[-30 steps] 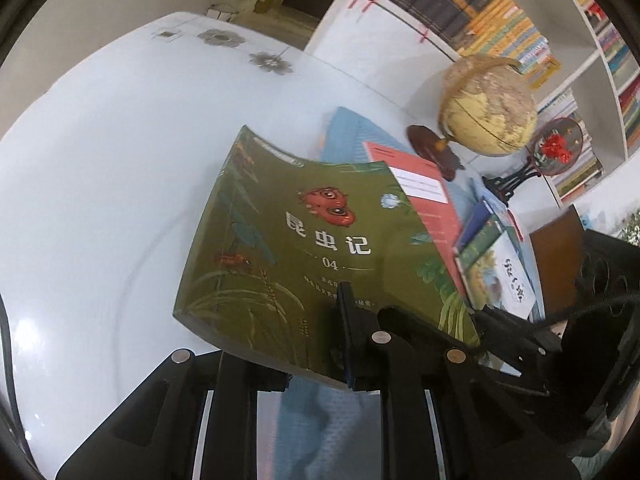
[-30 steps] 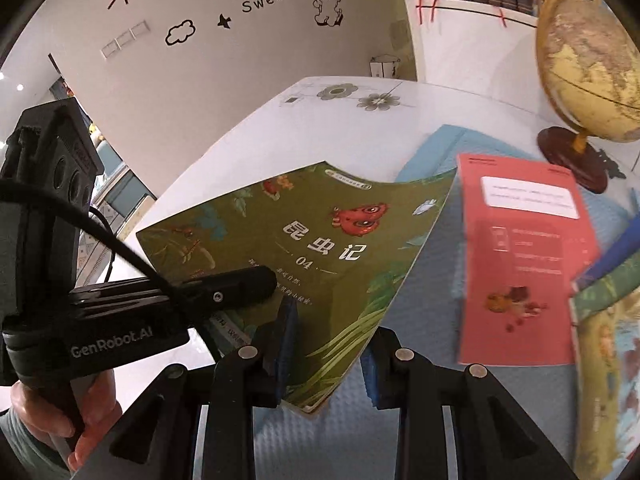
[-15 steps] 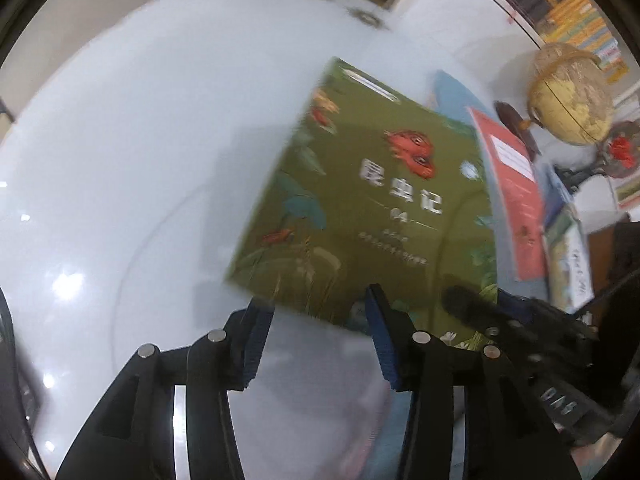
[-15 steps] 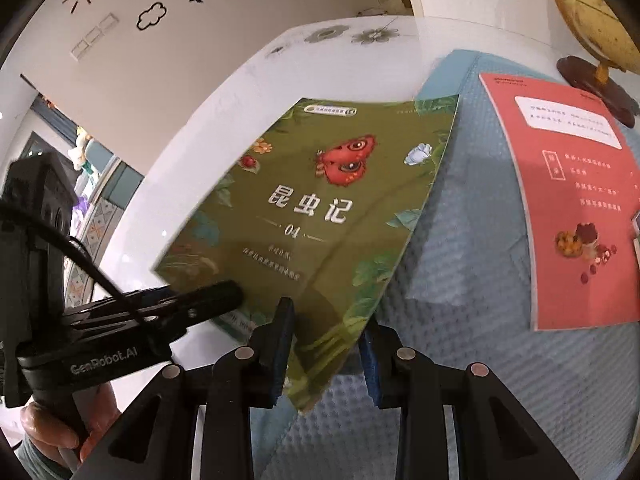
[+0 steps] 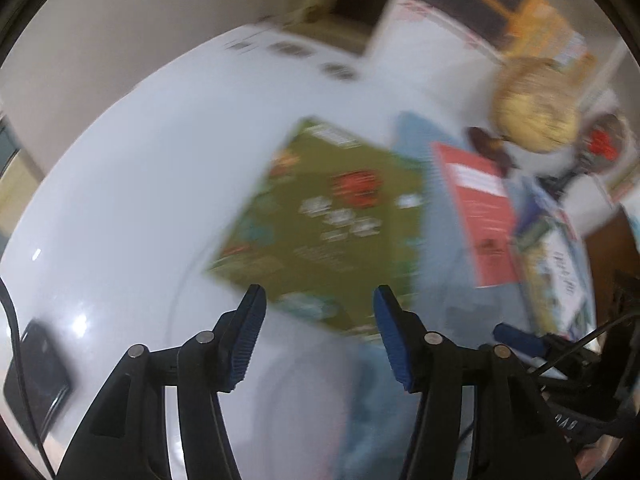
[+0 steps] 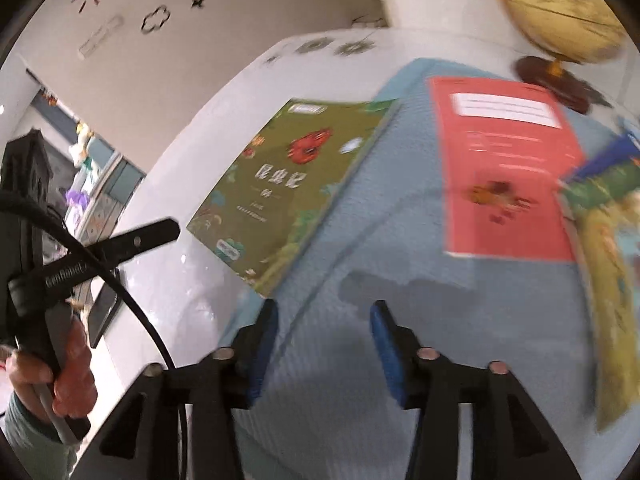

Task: Organize books

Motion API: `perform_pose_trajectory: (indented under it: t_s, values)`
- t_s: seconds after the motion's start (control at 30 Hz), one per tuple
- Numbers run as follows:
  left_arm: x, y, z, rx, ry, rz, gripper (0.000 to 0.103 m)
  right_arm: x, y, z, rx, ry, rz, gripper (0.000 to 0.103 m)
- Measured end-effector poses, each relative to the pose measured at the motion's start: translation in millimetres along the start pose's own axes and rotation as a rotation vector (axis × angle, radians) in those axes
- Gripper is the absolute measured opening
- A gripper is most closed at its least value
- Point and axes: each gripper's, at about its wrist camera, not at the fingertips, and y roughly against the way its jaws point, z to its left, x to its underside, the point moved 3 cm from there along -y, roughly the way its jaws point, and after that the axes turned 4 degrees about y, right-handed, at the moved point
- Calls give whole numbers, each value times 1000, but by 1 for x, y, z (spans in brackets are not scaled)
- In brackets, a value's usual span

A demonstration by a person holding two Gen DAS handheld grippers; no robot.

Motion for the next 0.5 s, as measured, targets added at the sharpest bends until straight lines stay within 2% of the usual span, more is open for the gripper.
perform_pose_trajectory:
  t_s: [0.03, 0.07, 0.13, 0.23, 0.4, 0.5]
  values:
    - [-5, 0, -15, 16, -30, -9, 69, 3, 8, -6, 0, -15, -10, 52]
    - [-8, 1, -31, 28, -62, -24, 75, 8, 20, -14, 0, -33, -20, 52]
    - [-15, 0, -65, 68, -133, -38, 76, 14, 38, -27, 39, -57, -44, 52]
    - [-17, -9, -113, 133, -230, -12, 76, 26, 66, -52, 115, -110, -93, 56]
    - [-14, -32, -207, 281, -444, 43, 76, 56, 106, -109, 183, -305, -163, 56]
    - [-12, -46, -250, 339, -547, 80, 76, 76, 124, -143, 210, -430, -194, 56]
